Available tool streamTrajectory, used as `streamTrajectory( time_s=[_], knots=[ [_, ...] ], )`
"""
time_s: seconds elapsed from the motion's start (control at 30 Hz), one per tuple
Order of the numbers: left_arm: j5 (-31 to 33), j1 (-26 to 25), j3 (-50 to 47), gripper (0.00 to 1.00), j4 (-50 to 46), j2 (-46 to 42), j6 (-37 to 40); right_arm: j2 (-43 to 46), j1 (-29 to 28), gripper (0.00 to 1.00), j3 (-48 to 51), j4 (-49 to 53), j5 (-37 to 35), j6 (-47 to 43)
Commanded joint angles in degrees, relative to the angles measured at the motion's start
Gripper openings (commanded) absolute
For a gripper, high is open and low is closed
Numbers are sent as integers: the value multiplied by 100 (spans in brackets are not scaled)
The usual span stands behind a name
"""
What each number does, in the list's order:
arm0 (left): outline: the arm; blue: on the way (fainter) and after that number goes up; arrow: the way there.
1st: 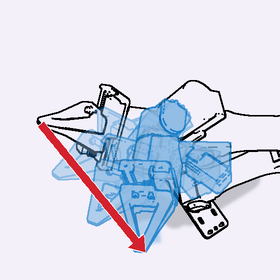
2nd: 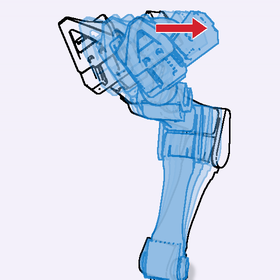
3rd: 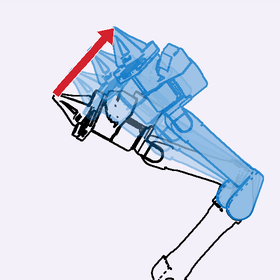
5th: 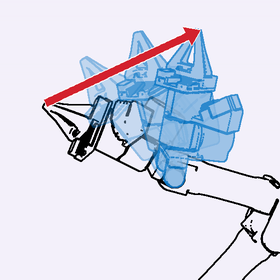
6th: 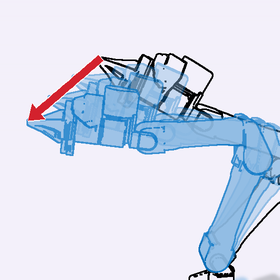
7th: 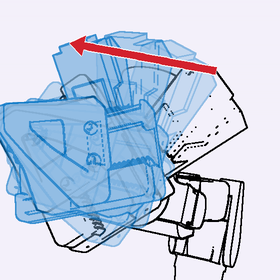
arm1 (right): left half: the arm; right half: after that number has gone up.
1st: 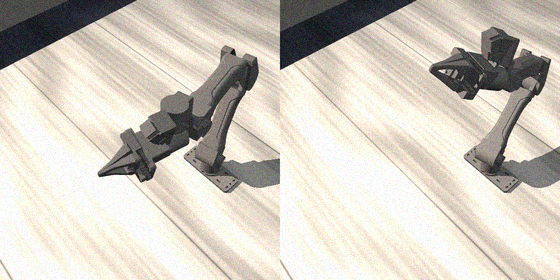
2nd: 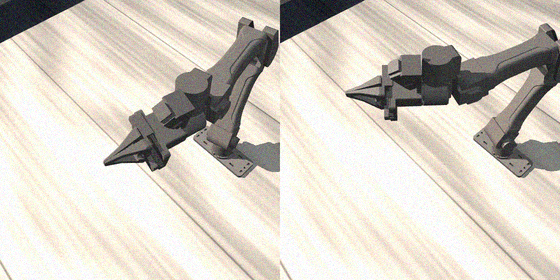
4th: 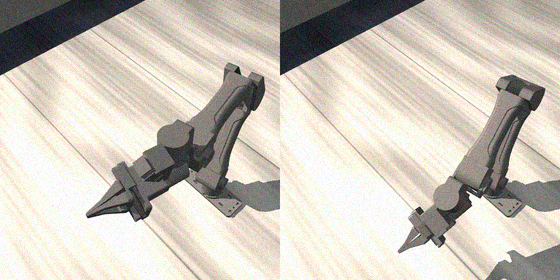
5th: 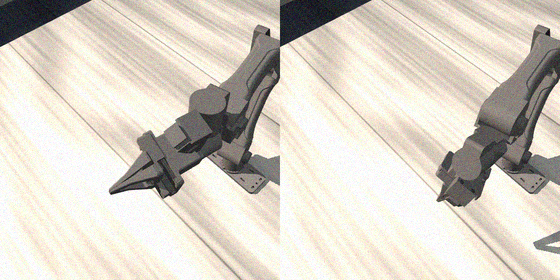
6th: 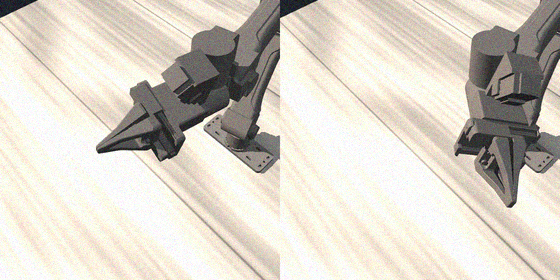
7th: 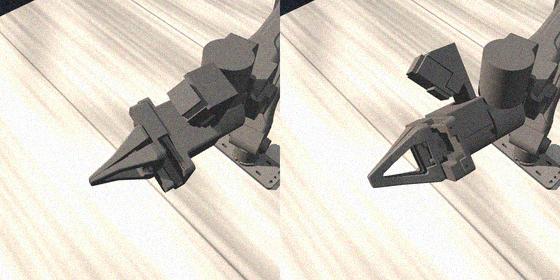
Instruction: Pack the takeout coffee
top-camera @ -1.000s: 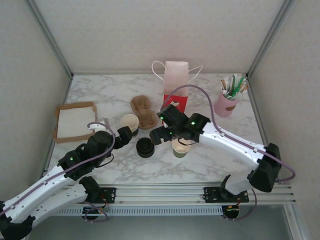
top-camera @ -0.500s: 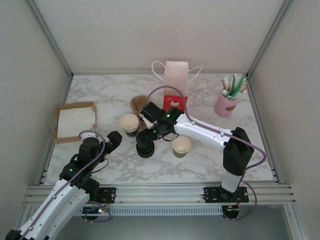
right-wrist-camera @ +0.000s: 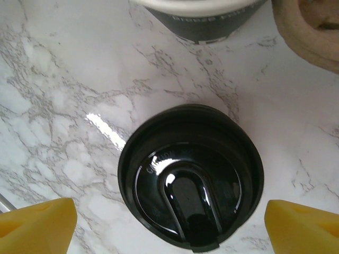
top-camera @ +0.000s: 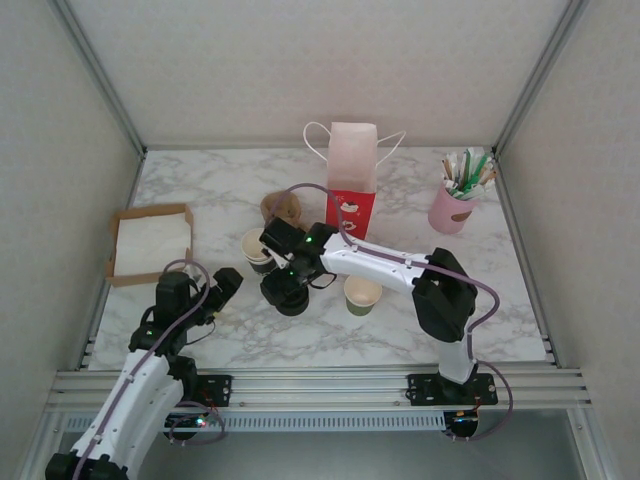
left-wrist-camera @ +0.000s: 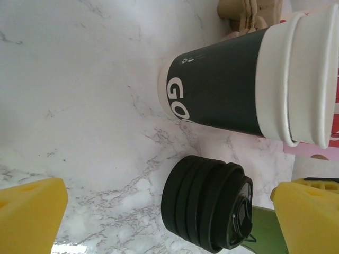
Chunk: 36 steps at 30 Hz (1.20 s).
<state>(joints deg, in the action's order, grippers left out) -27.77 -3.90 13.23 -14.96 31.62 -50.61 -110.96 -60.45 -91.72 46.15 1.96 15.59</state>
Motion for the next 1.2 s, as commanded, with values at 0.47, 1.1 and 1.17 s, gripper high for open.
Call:
streamTrajectory(
  time_s=[0.47,1.1,1.17],
  knots=[
    [-860,575,-172,100,51,-1,376,-668,-72,86,-609,586,-229,53],
    [-930,593,-173,100,73,42,411,-594,-46,86,-622,761,-86,276],
    [-933,592,-171,100,79,53,414,-585,-17,86,-577,708,6,312]
  ],
)
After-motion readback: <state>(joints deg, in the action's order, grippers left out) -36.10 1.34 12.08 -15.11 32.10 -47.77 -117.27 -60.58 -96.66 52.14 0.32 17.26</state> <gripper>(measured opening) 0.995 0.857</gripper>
